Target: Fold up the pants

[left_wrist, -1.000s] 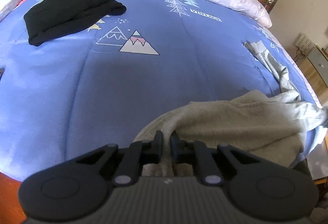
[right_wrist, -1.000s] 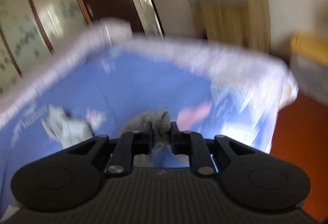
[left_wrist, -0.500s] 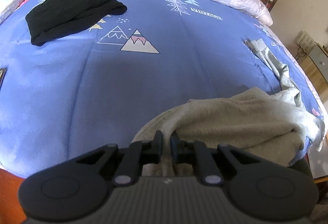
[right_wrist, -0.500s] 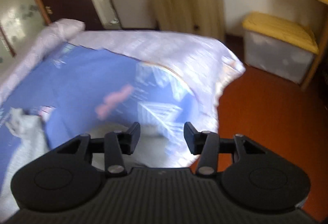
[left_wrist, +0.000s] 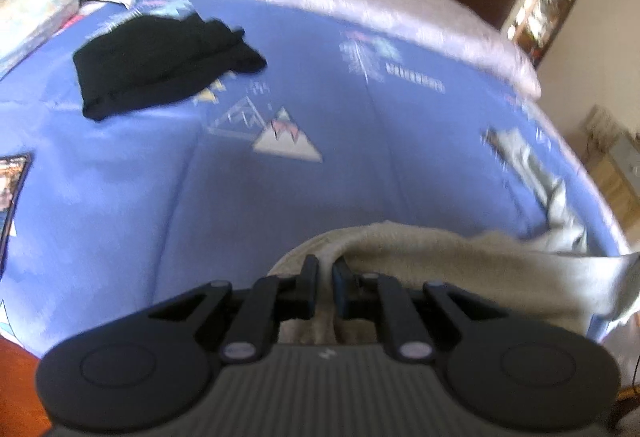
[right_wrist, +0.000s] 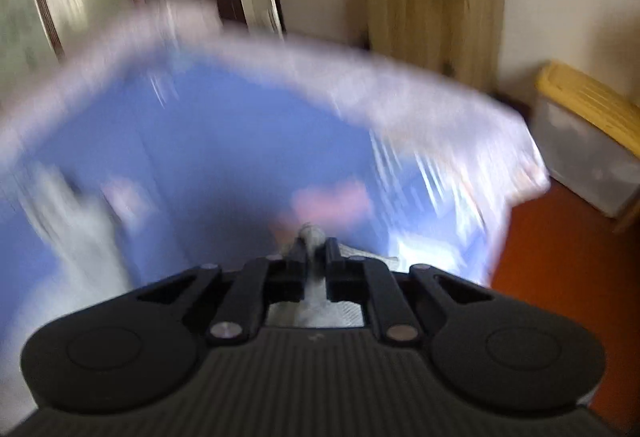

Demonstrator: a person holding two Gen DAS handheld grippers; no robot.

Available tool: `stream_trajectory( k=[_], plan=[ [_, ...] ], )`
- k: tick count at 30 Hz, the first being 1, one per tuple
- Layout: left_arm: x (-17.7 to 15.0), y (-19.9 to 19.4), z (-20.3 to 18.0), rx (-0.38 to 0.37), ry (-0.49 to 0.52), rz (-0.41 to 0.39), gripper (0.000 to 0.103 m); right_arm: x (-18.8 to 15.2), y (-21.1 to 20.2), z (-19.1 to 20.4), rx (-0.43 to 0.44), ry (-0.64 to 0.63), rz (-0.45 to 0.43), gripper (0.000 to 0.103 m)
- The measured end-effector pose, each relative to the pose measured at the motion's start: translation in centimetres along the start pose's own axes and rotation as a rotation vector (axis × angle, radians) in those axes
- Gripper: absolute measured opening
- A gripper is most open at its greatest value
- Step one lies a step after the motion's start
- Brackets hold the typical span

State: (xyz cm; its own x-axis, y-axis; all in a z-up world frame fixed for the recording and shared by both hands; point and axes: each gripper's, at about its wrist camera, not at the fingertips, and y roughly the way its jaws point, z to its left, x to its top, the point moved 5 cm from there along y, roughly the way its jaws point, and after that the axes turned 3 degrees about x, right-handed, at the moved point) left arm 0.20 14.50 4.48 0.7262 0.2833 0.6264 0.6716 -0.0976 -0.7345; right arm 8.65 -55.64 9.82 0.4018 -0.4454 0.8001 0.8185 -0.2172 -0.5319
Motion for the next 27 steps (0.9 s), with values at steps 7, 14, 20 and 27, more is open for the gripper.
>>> stream_trajectory(
  k=[7,14,20,27],
  plan=[
    [1.3,0.8,3.6,0.046,-0.167,-0.041,0.006,9.6,0.4,12.1,0.188,-0.118,-0.213,0.011],
    [2.9,5.3,6.3,0.041,-0.270,0.028,0.006,12.3,11.8,27.7,0.224,-0.305,-0.181,0.011],
    [5.3,8.7,6.3,0.072,-0.294,0.014,0.006,10.7,21.7,38.1,0.188,-0.377,-0.126,0.017],
    [5.1,10.4,5.6,0.157,-0.207,0.032,0.056,5.7,25.5,37.5,0.240,-0.317,0.030,0.063]
  ],
)
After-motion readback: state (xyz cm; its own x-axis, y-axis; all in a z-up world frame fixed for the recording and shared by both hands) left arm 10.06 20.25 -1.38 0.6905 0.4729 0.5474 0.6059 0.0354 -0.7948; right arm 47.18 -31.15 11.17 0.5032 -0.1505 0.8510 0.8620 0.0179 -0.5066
